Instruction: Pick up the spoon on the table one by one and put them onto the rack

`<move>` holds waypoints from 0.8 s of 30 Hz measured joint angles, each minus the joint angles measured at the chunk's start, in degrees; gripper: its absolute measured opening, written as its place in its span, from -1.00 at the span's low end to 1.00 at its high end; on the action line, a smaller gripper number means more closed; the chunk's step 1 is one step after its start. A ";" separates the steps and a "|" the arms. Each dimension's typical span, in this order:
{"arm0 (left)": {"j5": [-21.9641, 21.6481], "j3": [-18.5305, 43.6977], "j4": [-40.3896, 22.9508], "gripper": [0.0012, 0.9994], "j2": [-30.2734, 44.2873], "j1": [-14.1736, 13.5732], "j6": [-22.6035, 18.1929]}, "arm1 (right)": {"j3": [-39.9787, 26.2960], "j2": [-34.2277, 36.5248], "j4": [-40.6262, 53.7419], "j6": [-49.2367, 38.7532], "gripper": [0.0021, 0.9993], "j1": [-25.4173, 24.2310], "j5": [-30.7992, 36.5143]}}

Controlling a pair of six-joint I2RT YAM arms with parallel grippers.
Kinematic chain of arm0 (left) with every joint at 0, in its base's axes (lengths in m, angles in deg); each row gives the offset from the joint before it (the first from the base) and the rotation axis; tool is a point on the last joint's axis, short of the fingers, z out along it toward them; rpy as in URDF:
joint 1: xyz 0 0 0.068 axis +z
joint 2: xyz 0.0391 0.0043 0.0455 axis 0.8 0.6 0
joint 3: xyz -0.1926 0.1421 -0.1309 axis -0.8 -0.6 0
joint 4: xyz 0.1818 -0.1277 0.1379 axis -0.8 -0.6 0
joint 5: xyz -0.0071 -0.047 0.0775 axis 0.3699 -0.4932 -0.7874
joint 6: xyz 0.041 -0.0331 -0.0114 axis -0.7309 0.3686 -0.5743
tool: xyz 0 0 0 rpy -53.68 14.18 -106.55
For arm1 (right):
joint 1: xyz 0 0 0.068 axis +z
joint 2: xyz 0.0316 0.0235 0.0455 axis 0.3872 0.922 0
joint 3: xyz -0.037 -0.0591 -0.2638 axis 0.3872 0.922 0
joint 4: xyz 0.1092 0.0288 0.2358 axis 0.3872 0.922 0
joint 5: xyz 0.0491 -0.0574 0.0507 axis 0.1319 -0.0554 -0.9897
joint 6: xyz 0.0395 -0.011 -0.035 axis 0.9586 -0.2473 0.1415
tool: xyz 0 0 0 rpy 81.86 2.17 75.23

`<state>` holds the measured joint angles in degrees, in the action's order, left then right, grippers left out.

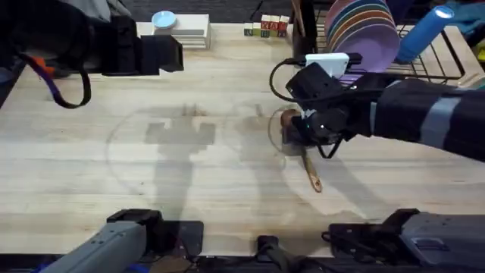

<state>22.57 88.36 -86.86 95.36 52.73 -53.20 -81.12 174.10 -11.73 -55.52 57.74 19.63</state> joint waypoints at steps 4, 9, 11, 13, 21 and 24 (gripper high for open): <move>0.00 0.00 -0.01 0.99 0.00 -0.01 0.00 | -0.02 0.09 0.05 0.00 -0.65 0.00 0.88; 0.00 0.00 -0.01 0.99 0.00 -0.01 0.00 | -0.34 0.11 0.37 0.00 -0.91 -0.04 1.36; 0.00 0.00 -0.01 0.99 0.00 0.01 0.00 | -0.79 0.47 0.94 0.00 -0.91 -0.04 1.27; 0.00 0.00 0.00 0.99 0.00 0.01 0.00 | -1.62 1.04 1.81 -0.14 -0.92 -0.04 1.18; 0.00 0.00 -0.01 0.99 0.00 0.01 0.02 | -7.19 2.89 5.33 -4.96 -0.94 -0.04 -0.33; 0.00 0.01 -0.01 0.99 0.00 0.01 0.00 | -11.41 2.89 5.44 -7.01 -0.94 -0.04 -0.50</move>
<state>22.57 88.36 -86.87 95.36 52.74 -53.20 -92.52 176.99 -6.29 -62.53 57.70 19.13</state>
